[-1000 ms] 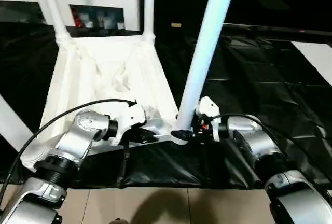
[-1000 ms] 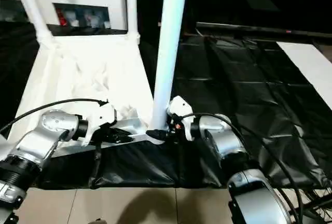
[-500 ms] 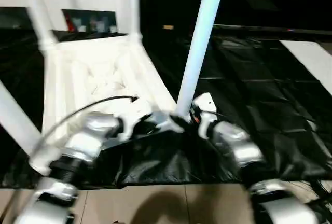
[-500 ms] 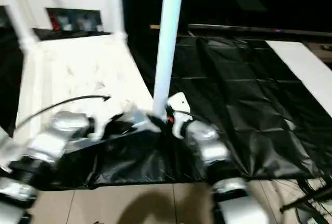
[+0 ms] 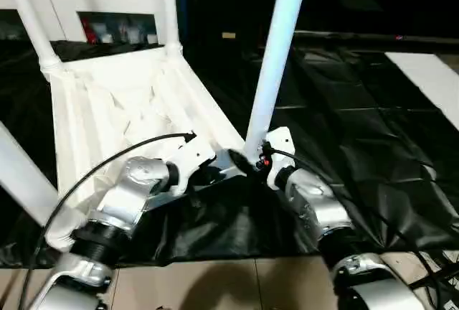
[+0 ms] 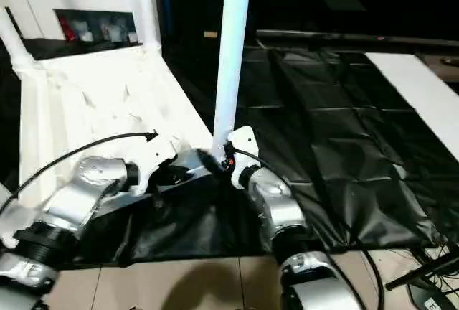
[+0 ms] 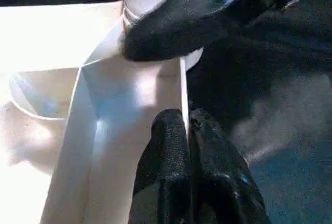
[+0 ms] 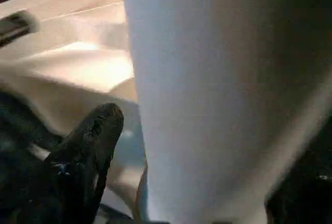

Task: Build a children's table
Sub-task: Rotate leg to tighten

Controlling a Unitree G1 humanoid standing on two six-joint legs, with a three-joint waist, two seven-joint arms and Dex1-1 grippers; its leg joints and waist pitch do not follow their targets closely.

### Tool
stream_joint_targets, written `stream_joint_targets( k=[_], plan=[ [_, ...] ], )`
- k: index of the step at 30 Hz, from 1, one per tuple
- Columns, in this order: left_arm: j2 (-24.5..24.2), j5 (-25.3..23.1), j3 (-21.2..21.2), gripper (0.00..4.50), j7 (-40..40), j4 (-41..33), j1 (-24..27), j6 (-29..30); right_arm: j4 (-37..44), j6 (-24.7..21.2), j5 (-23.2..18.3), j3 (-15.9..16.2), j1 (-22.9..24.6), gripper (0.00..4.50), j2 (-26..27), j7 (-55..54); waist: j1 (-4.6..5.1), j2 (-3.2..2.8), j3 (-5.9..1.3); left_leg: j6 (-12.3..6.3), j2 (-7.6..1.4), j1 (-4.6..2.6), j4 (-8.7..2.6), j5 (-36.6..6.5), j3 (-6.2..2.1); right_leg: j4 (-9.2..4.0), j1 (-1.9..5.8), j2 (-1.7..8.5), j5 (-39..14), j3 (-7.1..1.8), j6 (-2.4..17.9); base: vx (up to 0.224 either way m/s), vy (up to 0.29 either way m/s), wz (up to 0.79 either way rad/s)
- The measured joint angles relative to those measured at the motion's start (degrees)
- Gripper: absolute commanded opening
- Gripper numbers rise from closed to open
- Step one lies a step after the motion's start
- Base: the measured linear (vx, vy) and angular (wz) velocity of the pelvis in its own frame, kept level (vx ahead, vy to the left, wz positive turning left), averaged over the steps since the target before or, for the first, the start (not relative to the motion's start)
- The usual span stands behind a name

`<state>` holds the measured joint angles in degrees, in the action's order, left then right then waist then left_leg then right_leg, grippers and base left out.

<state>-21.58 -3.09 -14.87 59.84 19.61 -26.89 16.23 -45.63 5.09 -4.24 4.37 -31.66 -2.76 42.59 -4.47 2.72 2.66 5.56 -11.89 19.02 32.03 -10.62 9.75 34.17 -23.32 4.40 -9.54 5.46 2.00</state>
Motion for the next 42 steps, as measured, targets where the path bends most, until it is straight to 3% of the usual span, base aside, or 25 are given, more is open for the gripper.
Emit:
stream_joint_targets(
  k=[8, 10, 13, 15, 24, 29, 35, 42],
  plan=[
    [-5.2, 3.0, -0.6, 0.00, 11.2, 1.1, 0.0, -2.9, 0.2, -1.0, -1.0, 5.0, -1.7, 3.87, -7.4, 24.5, -1.55, 0.06, 0.09, 0.00, -0.04, 0.04, 0.21, 0.0, 0.09, 0.03, -0.02, 0.00, 0.0, 0.03, 0.1, 0.000, 0.000, 0.00],
    [-5.7, 3.6, -0.7, 0.00, 13.4, 1.4, -0.1, -3.0, 0.4, -1.6, -1.6, 5.7, -1.8, 3.54, -8.2, 28.6, -2.07, 0.04, 0.10, 0.01, -0.05, 0.04, 0.29, 0.0, 0.09, 0.05, -0.01, 0.00, 0.0, 0.02, 0.1, 0.000, 0.000, 0.00],
    [-6.7, 4.5, -1.5, 0.00, 16.0, 1.5, -0.3, -3.0, 0.4, -2.4, -2.1, 6.7, -2.2, 3.54, -9.3, 32.6, -2.40, -0.01, 0.13, 0.01, -0.06, 0.03, 0.38, 0.0, 0.09, 0.13, -0.01, 0.01, 0.0, 0.01, 0.1, 0.000, 0.000, 0.00],
    [-7.0, 4.6, -1.8, 0.00, 17.1, 1.5, -0.4, -2.9, 0.5, -2.6, -2.1, 7.4, -2.2, 3.23, -9.7, 34.6, -2.51, 0.00, 0.13, 0.02, -0.07, 0.04, 0.41, 0.0, 0.07, 0.17, 0.00, 0.02, 0.0, 0.01, 0.1, 0.000, 0.000, 0.00],
    [-7.1, 4.7, -2.1, 0.00, 19.4, 2.5, -0.7, -3.7, 0.5, -2.3, -1.6, 8.4, -2.2, 2.64, -10.3, 37.4, -2.93, -0.02, 0.13, 0.02, -0.07, 0.04, 0.41, 0.0, 0.03, 0.22, 0.11, 0.02, 0.0, -0.01, 0.1, 0.000, 0.000, 0.00],
    [-5.9, 4.4, -1.1, 0.00, 16.2, 4.0, -0.8, -3.7, 0.1, -1.7, -1.5, 6.8, -1.6, 2.51, -9.2, 32.4, -2.76, -0.12, 0.12, 0.05, -0.07, -0.10, 0.45, 0.0, -0.02, 0.25, 0.24, 0.02, -0.1, -0.02, -0.1, 0.000, 0.000, 0.00],
    [-1.9, 2.2, 1.7, 0.00, 4.3, 4.6, -1.0, -1.1, -3.1, -1.1, -1.0, 0.9, -1.6, 2.47, -3.3, 10.6, -0.62, -0.35, 0.22, 0.07, -0.02, -0.26, 0.53, 0.0, -0.10, 0.18, 0.26, 0.02, 0.0, -0.01, -0.1, 0.000, 0.000, 0.00],
    [3.6, -1.4, 2.8, 0.00, -7.7, 1.0, 0.2, 3.6, -7.1, -0.9, -0.2, -3.1, -4.0, 2.47, 3.8, -12.2, 0.47, -0.28, 0.18, 0.07, 0.00, -0.44, 0.52, 0.0, -0.11, 0.18, 0.24, 0.02, 0.0, 0.00, -0.1, 0.000, 0.000, 0.00]
  ],
)
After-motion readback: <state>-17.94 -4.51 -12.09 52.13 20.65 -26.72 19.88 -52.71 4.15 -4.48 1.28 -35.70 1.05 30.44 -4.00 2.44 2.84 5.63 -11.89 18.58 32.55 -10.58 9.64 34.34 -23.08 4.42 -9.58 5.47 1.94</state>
